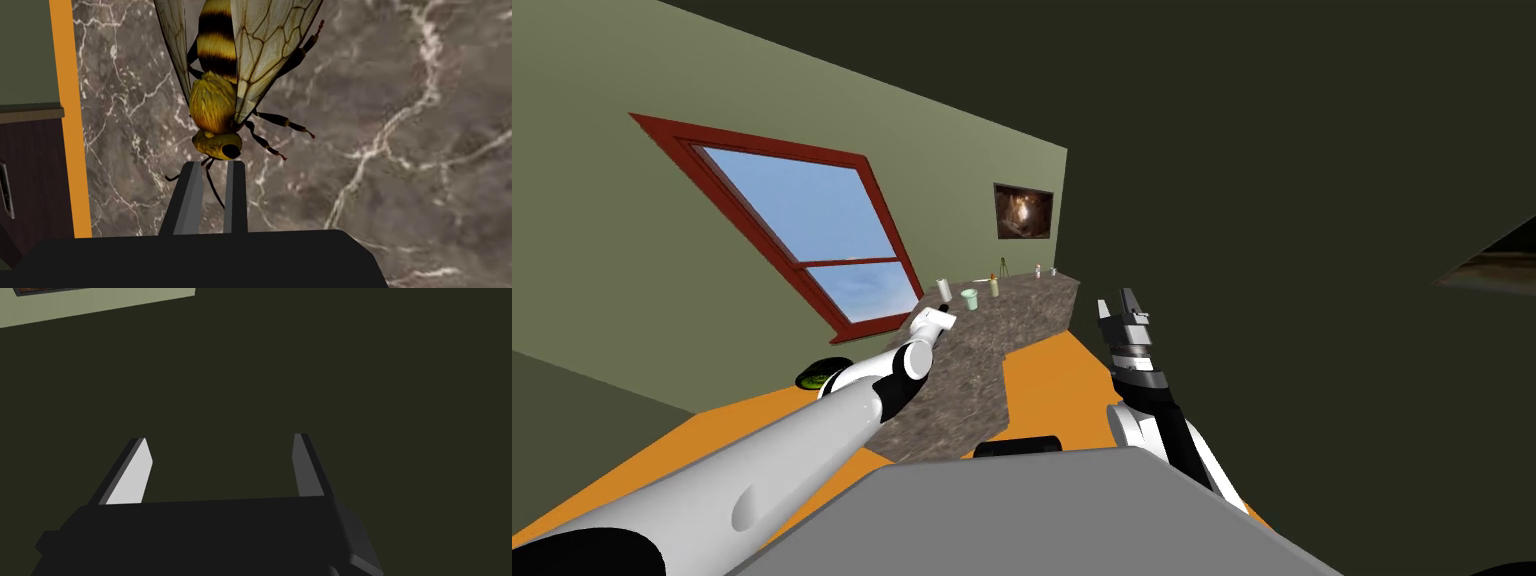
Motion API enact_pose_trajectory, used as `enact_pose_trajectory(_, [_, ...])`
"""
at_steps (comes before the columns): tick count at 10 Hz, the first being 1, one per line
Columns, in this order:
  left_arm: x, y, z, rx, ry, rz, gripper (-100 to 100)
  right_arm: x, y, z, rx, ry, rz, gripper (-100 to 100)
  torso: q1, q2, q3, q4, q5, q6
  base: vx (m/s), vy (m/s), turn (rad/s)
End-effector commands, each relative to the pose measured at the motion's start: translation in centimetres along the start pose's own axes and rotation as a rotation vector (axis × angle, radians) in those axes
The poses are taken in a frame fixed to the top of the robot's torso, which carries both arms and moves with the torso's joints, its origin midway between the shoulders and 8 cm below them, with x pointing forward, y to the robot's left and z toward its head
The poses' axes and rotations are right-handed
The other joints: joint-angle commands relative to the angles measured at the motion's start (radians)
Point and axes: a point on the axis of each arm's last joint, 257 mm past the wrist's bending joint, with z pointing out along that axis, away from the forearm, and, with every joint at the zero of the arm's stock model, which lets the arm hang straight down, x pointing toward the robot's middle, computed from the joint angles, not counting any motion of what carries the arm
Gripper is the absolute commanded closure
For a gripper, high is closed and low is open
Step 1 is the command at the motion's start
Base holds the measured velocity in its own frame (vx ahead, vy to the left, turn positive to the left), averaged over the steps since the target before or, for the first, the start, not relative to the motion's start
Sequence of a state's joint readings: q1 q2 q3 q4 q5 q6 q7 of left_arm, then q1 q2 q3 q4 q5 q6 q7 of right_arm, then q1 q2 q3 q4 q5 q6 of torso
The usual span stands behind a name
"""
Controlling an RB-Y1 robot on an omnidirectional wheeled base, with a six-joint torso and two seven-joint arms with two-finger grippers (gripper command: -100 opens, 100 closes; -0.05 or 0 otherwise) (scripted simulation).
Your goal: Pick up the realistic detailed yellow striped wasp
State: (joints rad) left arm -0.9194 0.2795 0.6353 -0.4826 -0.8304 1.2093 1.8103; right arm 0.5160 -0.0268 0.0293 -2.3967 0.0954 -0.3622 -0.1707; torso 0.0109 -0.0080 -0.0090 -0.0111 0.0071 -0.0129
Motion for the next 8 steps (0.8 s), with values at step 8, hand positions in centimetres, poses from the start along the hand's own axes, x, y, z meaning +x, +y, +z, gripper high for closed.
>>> enact_pose_trajectory(8, [1.6,-2.0,2.3,-0.066,0.066,0.133,100,0.0,0.0,0.0,0.000,0.000,0.000,0,-0.001,-0.007,-0.005,-0.004,0.002,0.003,0.101,-0.139,0.210])
